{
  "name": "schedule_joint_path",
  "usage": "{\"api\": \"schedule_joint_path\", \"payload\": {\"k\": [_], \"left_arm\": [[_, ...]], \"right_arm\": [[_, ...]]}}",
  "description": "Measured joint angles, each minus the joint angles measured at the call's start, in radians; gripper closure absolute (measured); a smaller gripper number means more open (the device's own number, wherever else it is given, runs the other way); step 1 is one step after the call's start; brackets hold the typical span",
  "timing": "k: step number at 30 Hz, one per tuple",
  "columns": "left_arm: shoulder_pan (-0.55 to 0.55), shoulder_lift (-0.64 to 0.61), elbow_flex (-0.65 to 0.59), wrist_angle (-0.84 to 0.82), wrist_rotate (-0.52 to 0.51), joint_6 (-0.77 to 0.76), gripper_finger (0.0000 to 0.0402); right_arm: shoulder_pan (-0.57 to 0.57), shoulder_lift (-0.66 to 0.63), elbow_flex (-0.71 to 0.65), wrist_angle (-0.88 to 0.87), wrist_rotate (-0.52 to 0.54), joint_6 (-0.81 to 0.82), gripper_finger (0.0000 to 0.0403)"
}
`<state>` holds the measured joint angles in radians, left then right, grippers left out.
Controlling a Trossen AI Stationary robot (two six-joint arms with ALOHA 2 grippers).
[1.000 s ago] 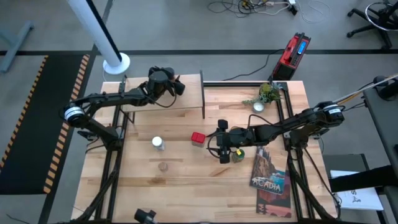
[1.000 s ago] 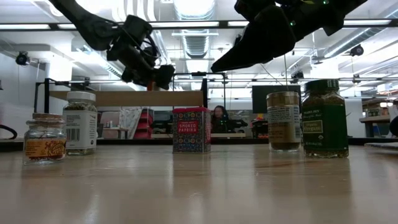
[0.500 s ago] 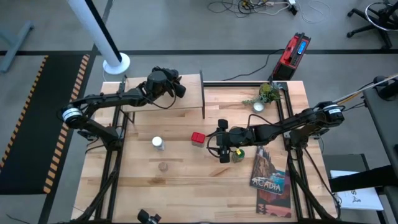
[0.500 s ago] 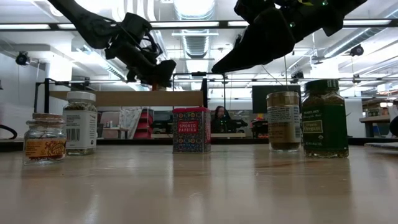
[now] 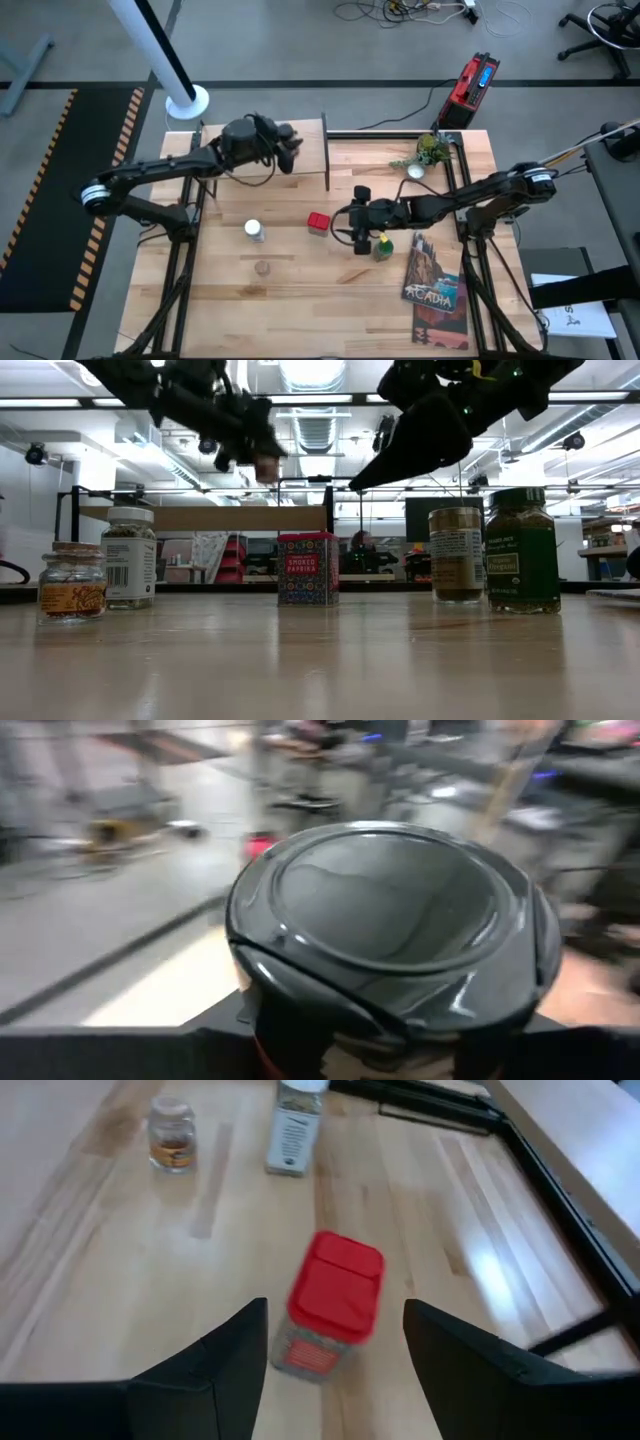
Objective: Shelf spices
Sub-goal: Remove the black seasoning bottle from the shelf
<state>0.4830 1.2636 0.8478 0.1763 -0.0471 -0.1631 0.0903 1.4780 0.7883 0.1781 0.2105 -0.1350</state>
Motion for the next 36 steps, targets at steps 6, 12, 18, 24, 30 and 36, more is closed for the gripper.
{"api": "schedule_joint_path", "payload": {"k": [6, 12, 18, 24, 30, 36], "left_arm": [[-0.169, -0.051, 0.0, -0.042, 0.1, -0.059, 0.026], [-0.416, -0.037, 0.0, -0.038, 0.104, -0.071, 0.0259], [-0.678, 0.053, 0.0, 0.024, -0.149, -0.083, 0.0257], [-0.81, 0.191, 0.0, 0.142, -0.341, -0.083, 0.0256], [-0.829, 0.346, 0.0, 0.295, -0.356, -0.112, 0.0256], [-0.831, 0.466, 0.0, 0.447, -0.366, -0.127, 0.0256]], "right_arm": [[-0.011, -0.107, -0.007, -0.062, 0.002, 0.014, 0.0191], [-0.011, -0.229, -0.008, -0.193, 0.103, 0.022, 0.0197], [-0.011, -0.316, -0.014, -0.255, 0.139, 0.061, 0.0193], [-0.011, -0.331, -0.022, -0.254, 0.139, 0.089, 0.0197], [-0.007, -0.331, -0.042, -0.248, 0.138, 0.143, 0.0198], [0.014, -0.353, -0.074, -0.247, 0.14, 0.204, 0.02]]}}
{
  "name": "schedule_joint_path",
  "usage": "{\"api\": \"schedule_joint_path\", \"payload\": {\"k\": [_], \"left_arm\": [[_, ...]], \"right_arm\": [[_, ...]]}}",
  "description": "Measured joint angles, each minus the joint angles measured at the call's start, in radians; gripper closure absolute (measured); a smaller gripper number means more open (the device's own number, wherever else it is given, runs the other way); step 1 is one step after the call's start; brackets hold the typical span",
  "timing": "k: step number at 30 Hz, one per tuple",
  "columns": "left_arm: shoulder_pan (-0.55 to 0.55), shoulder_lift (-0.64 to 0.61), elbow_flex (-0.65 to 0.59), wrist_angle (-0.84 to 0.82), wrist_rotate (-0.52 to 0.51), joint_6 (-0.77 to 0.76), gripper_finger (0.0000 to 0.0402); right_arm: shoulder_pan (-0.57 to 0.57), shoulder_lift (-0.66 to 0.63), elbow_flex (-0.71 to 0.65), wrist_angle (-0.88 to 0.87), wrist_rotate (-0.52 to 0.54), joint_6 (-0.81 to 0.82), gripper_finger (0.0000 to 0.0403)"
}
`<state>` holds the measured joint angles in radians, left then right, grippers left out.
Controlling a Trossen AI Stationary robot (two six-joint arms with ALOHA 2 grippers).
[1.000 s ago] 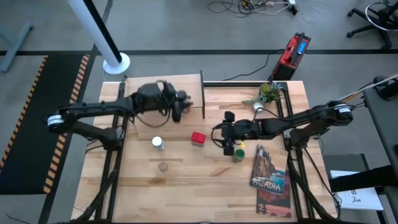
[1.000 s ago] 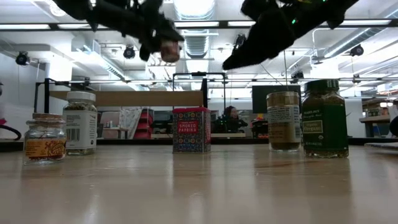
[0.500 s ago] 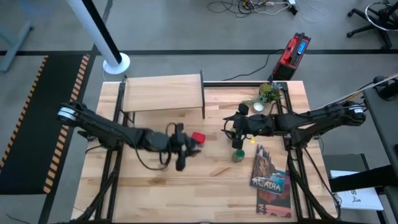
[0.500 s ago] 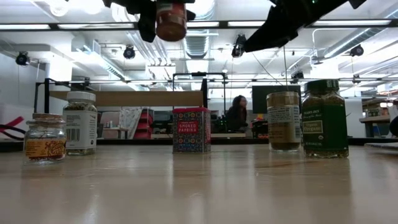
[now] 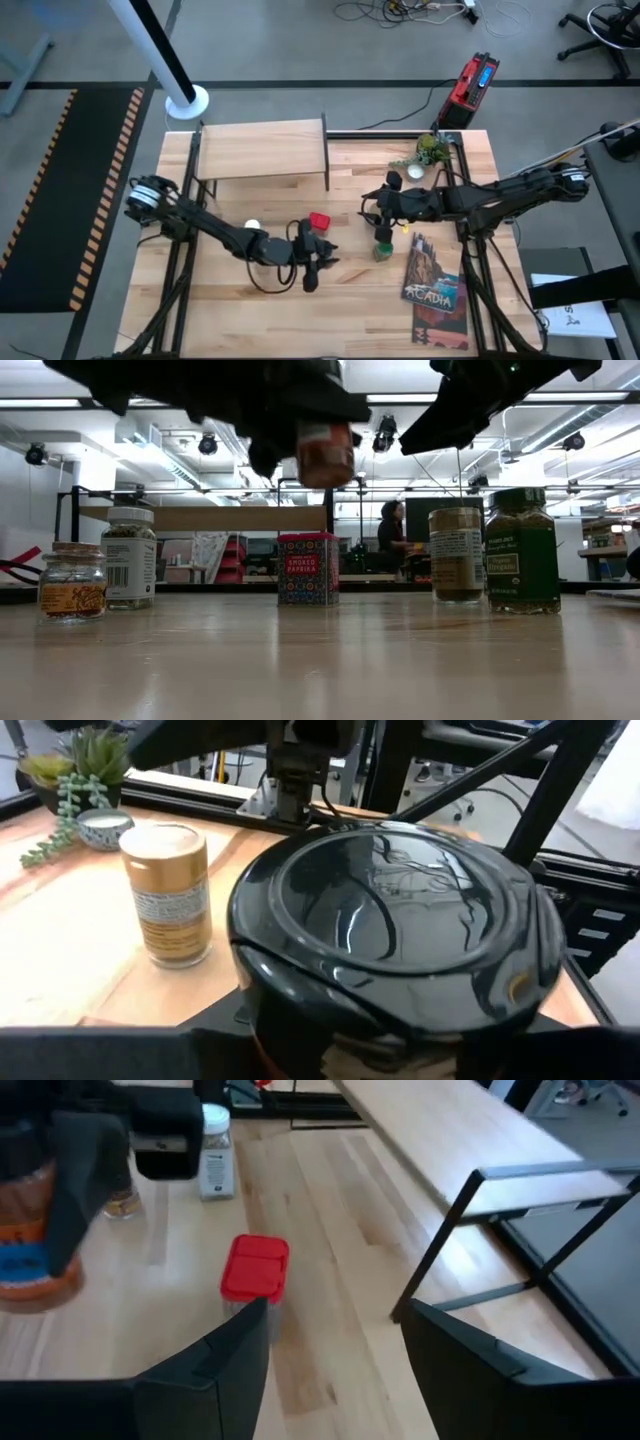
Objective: Shelf spices
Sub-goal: Remove the black seasoning bottle from the shelf
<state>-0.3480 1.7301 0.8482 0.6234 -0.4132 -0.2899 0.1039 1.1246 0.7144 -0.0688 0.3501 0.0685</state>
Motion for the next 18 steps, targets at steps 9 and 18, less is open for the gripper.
{"api": "schedule_joint_path", "payload": {"k": [9, 18], "left_arm": [[-0.024, 0.117, 0.0, 0.042, -0.038, 0.001, 0.0255], [-0.036, 0.182, 0.0, 0.074, -0.094, 0.015, 0.0256]], "right_arm": [[0.052, -0.018, -0.01, 0.011, 0.072, 0.026, 0.0203], [0.058, -0.017, -0.01, 0.042, 0.072, 0.019, 0.0203]]}}
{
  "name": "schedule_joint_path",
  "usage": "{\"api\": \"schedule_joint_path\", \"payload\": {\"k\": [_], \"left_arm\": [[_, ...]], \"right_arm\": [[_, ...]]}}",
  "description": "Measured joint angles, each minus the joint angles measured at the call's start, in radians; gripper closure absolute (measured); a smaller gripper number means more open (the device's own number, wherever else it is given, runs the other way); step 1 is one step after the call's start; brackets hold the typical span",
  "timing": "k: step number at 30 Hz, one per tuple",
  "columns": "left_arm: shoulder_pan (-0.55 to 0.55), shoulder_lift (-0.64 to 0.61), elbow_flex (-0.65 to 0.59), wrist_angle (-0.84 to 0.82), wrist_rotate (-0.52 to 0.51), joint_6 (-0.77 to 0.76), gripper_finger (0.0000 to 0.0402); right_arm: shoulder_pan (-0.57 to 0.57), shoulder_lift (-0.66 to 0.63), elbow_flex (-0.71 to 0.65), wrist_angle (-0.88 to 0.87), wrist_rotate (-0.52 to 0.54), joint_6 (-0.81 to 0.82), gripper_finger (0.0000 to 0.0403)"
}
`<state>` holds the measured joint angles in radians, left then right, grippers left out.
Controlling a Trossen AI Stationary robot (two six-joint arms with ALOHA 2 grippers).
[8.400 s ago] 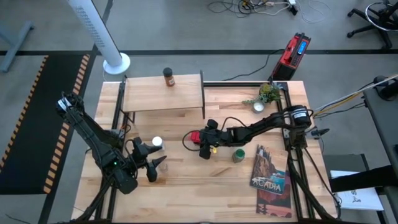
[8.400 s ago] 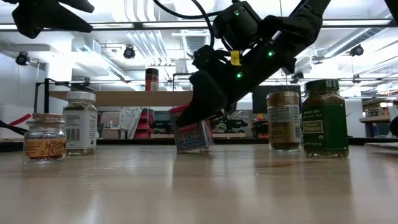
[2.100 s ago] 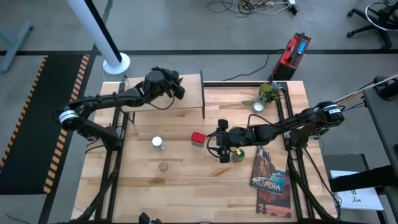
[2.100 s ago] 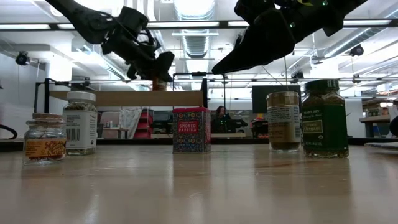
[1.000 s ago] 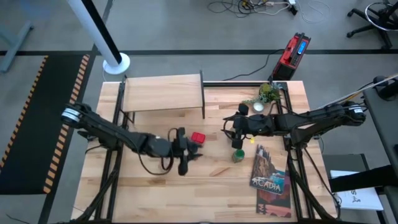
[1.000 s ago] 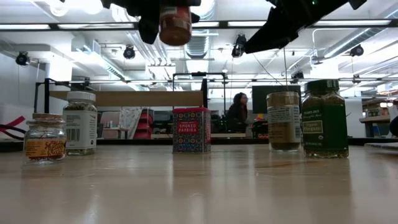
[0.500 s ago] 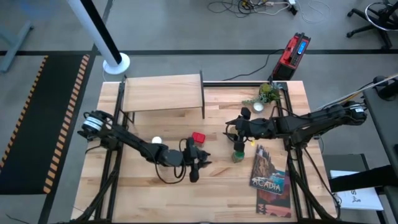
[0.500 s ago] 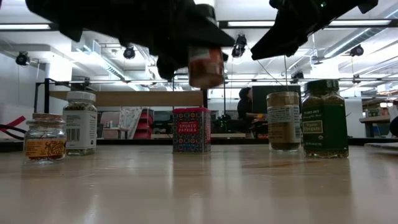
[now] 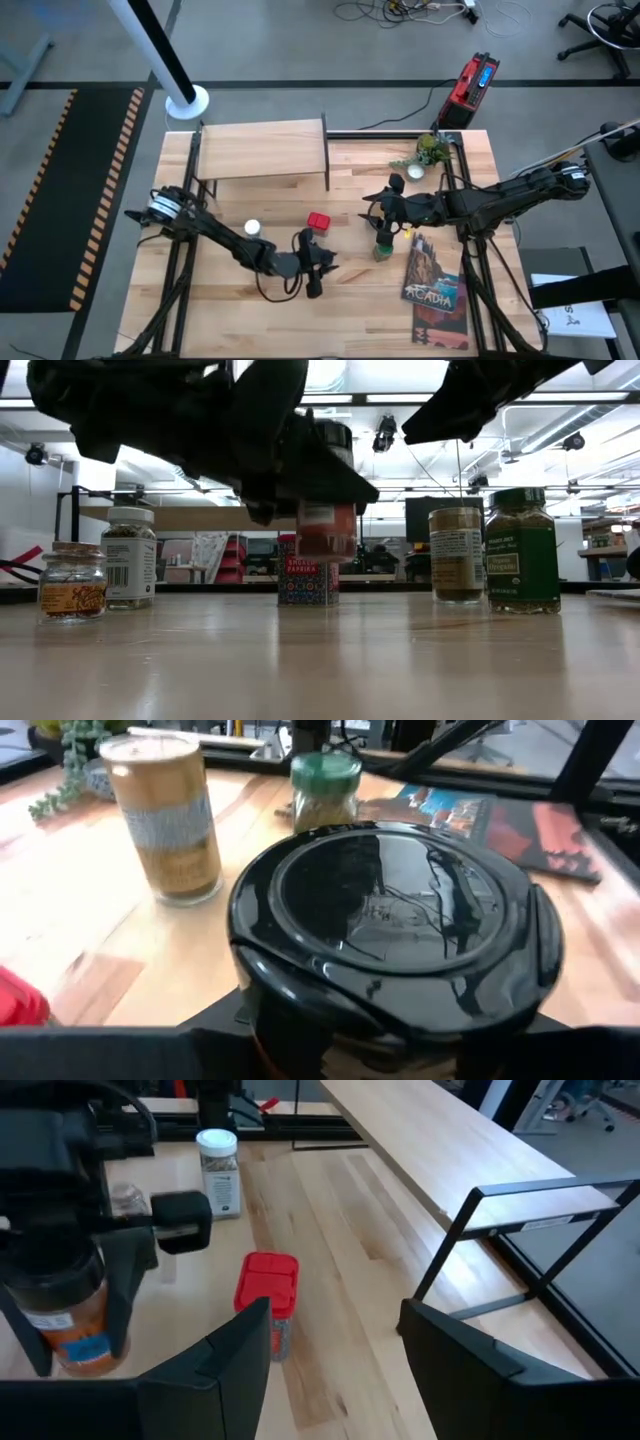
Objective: Shelf spices
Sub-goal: Remove the black seasoning bottle from the shelf
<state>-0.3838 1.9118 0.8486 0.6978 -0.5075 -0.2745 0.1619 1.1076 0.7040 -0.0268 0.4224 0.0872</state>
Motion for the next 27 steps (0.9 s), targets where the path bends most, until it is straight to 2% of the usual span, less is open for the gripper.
{"api": "schedule_joint_path", "payload": {"k": [18, 21, 27], "left_arm": [[-0.002, 0.093, 0.0, 0.001, -0.037, -0.084, 0.0249], [-0.002, 0.094, 0.001, -0.001, -0.037, -0.075, 0.0228], [-0.004, 0.092, 0.0, -0.007, -0.034, -0.012, 0.015]], "right_arm": [[0.011, 0.0, -0.001, 0.001, -0.005, -0.001, 0.0203], [0.011, 0.0, -0.001, 0.001, -0.011, -0.001, 0.0203], [0.017, 0.0, -0.002, 0.001, -0.011, 0.0, 0.0204]]}}
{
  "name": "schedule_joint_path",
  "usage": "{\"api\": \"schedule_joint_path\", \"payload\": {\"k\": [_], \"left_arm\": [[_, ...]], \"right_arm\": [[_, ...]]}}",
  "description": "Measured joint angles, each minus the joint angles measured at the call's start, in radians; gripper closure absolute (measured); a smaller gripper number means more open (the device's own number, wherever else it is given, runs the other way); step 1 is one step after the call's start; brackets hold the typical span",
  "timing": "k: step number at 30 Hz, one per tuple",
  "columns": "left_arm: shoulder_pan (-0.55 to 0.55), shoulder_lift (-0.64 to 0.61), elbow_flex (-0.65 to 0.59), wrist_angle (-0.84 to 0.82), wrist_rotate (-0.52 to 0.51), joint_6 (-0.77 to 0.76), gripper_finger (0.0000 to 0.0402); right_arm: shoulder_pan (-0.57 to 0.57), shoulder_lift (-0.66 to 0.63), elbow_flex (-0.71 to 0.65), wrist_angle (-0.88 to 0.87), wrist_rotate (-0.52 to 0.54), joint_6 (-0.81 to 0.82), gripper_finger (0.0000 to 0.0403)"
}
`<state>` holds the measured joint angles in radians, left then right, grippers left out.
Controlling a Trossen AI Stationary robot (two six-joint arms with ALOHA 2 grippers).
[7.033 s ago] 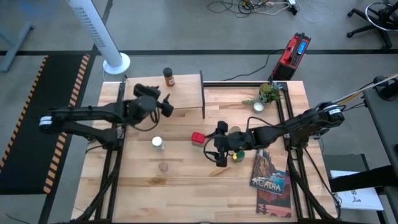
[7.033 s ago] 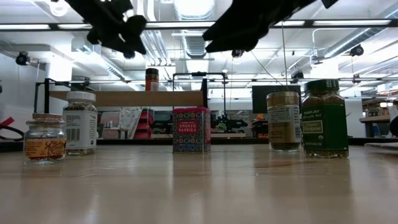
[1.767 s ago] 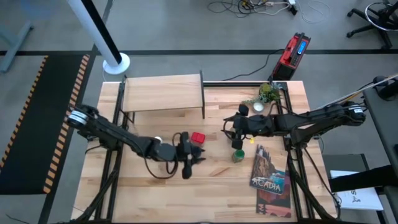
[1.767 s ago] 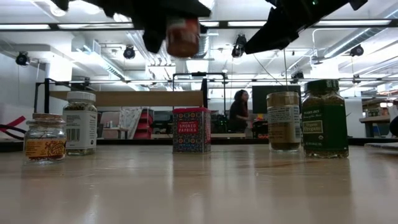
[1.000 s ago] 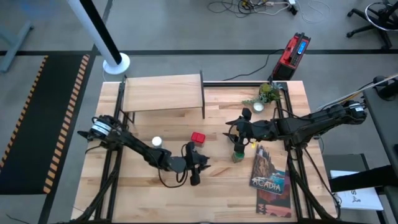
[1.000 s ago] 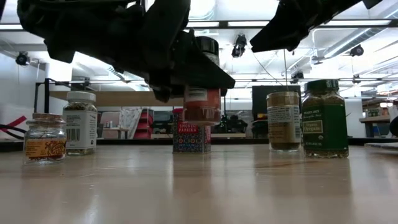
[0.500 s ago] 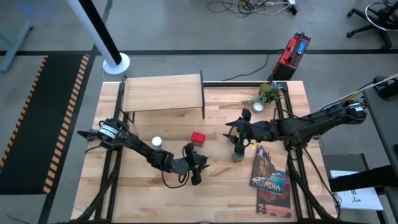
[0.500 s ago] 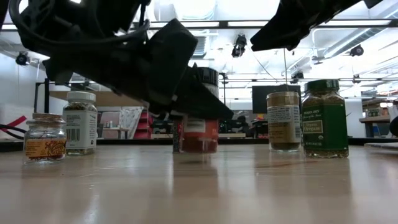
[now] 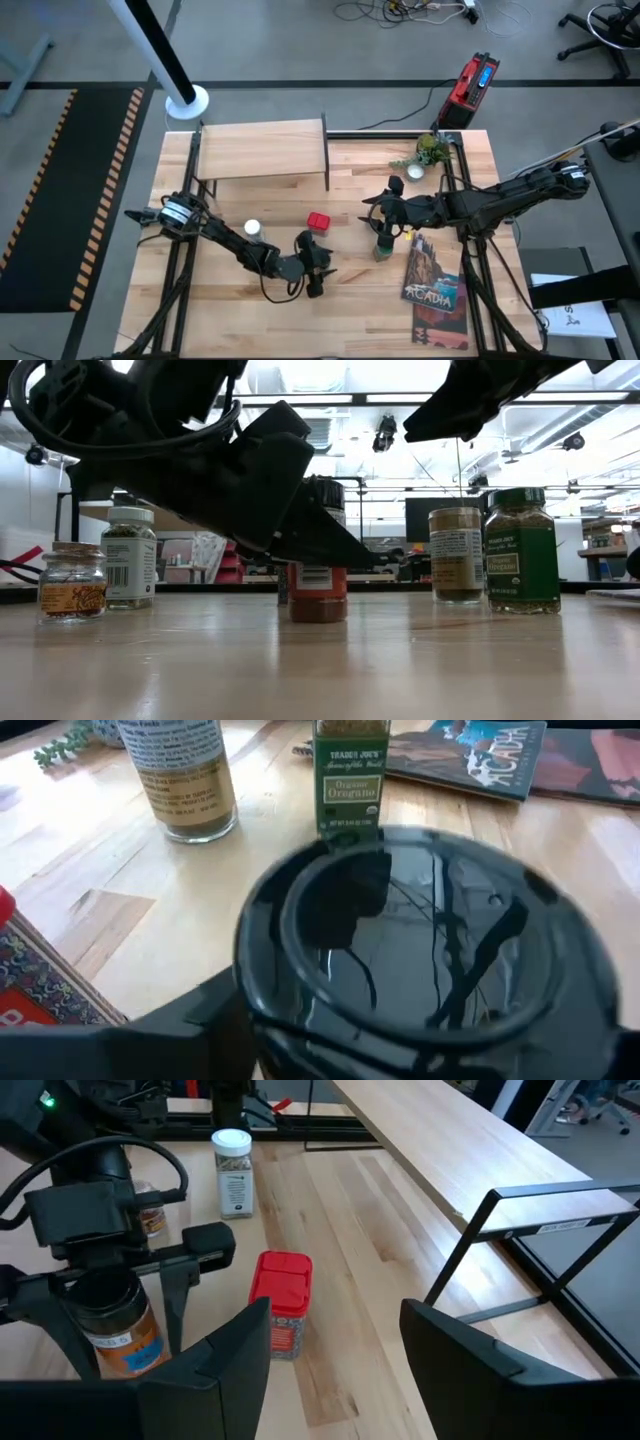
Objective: Shelf spices
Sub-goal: Remove the black seasoning bottle from the shelf, then put the brown seasoning bottle on the shelf
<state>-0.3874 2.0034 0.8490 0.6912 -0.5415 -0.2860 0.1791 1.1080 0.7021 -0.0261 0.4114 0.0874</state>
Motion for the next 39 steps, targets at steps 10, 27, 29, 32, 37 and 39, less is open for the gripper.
{"api": "schedule_joint_path", "payload": {"k": [10, 27, 29, 32, 37, 39], "left_arm": [[-0.001, -0.082, 0.0, -0.031, -0.036, 0.091, 0.0087], [-0.004, -0.528, -0.001, -0.27, -0.156, 0.206, 0.0134], [-0.005, -0.58, -0.001, -0.312, -0.156, 0.205, 0.0138], [-0.004, -0.651, -0.001, -0.36, -0.157, 0.205, 0.0141], [0.004, -0.731, -0.001, -0.374, -0.223, 0.264, 0.0137], [0.012, -0.755, -0.001, -0.375, -0.267, 0.297, 0.0135]], "right_arm": [[0.0, 0.0, 0.0, 0.001, 0.0, 0.007, 0.0204], [-0.002, -0.046, -0.006, -0.221, 0.009, 0.034, 0.0204], [-0.003, -0.072, -0.006, -0.25, 0.009, 0.042, 0.0203], [-0.003, -0.108, -0.006, -0.28, 0.009, 0.034, 0.0191], [-0.043, -0.099, -0.006, -0.312, 0.009, 0.019, 0.0144], [-0.065, -0.071, -0.006, -0.312, 0.007, 0.018, 0.0122]]}}
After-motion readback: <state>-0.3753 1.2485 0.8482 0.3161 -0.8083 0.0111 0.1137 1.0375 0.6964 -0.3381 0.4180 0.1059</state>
